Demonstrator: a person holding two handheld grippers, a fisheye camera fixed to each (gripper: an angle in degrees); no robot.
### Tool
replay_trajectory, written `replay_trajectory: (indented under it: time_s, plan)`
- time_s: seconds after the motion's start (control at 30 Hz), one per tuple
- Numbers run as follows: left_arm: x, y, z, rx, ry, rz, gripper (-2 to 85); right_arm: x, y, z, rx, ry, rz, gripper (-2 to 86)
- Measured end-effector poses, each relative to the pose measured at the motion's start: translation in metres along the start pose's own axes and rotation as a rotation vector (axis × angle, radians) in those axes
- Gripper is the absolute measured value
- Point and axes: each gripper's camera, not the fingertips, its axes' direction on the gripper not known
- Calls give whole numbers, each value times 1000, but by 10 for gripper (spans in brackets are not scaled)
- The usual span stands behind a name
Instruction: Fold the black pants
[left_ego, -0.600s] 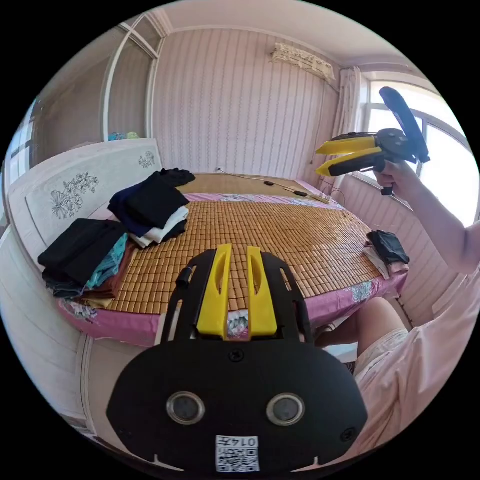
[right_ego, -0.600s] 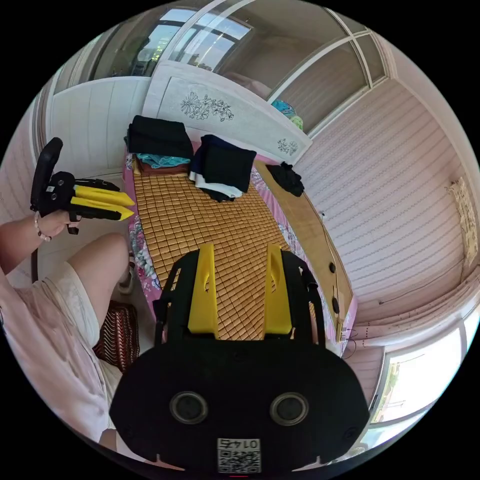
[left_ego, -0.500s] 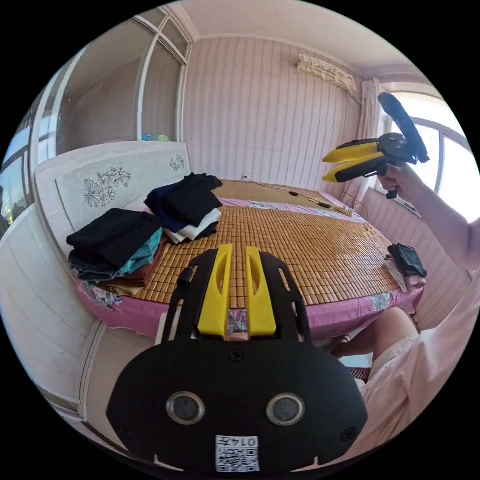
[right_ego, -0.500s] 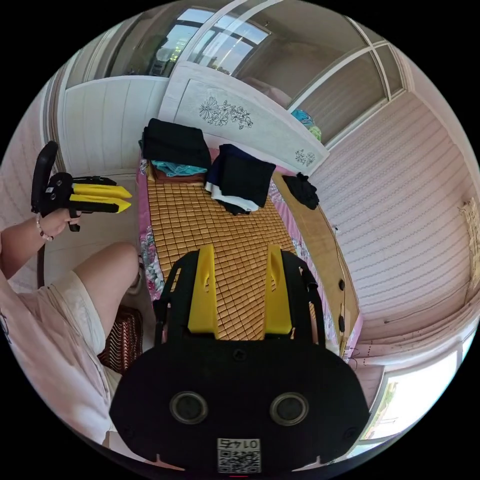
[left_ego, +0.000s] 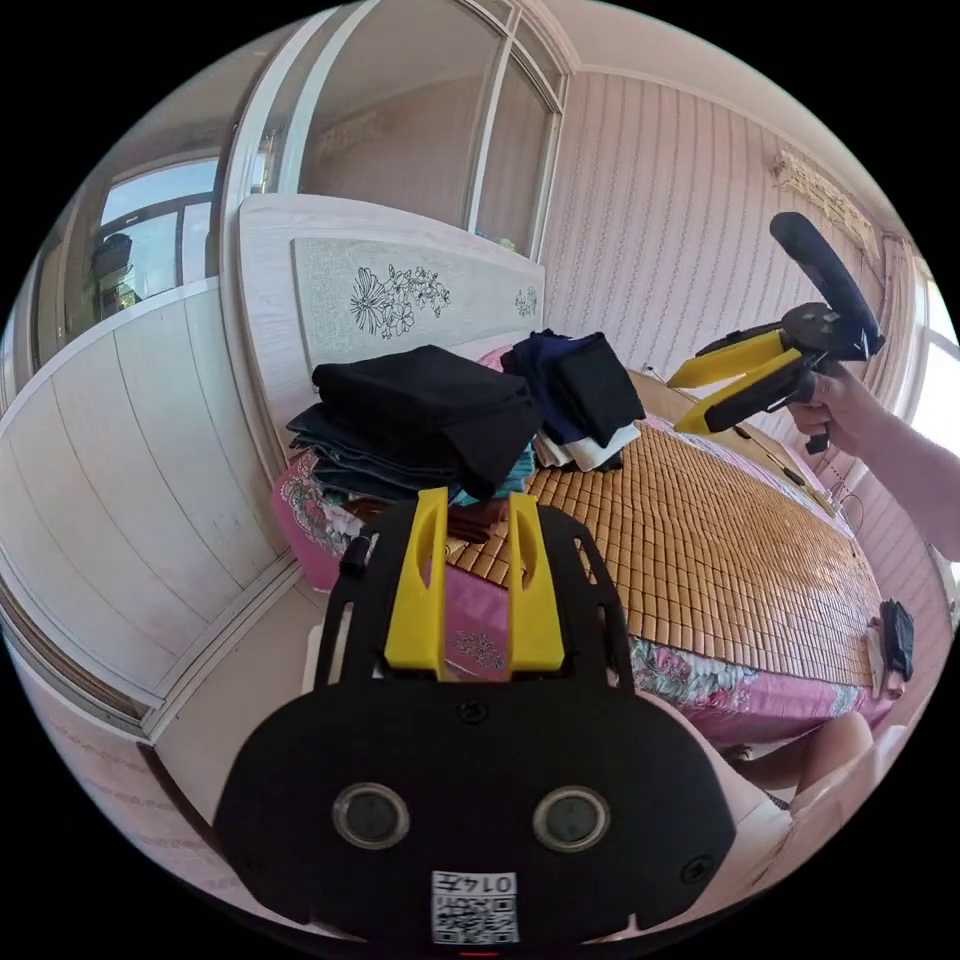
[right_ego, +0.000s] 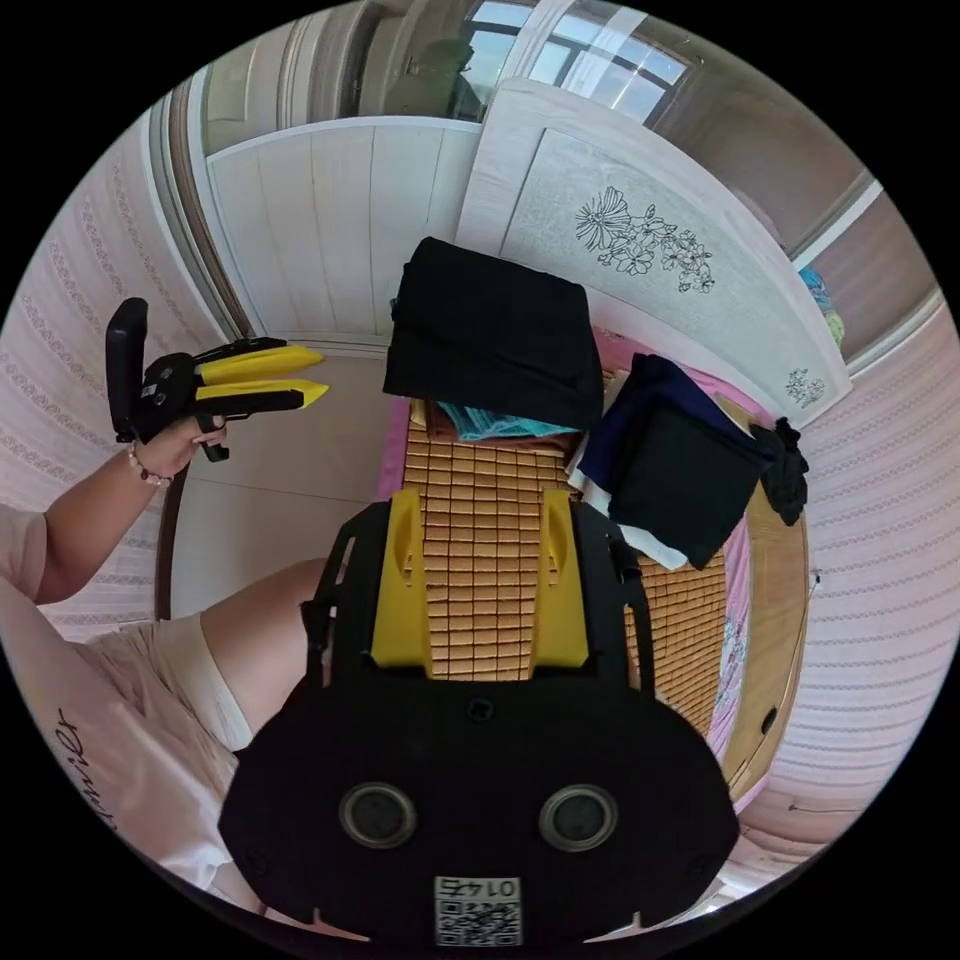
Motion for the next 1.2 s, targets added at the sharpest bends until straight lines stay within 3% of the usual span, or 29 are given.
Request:
replay_trajectory:
  time_s: [0.53, 0.7, 0.87, 1.03, 1.2]
  plan:
    - [-48, -86, 50, -61, -174, 94, 81, 35, -171, 123, -25, -7, -69, 136]
    - [-49, -95, 36, -31, -206, 55, 126, 46, -173, 125, -10, -53, -77, 126]
    - [-54, -109, 48, -86, -201, 8, 133, 38, -170, 126, -8, 12, -140, 48]
    - [-58, -132, 44, -124, -210, 13, 60, 37, -159, 99, 21, 104, -172, 15]
    - [-35, -171, -2, 17, -181, 113, 28, 45, -133, 38, 121, 236, -152, 8]
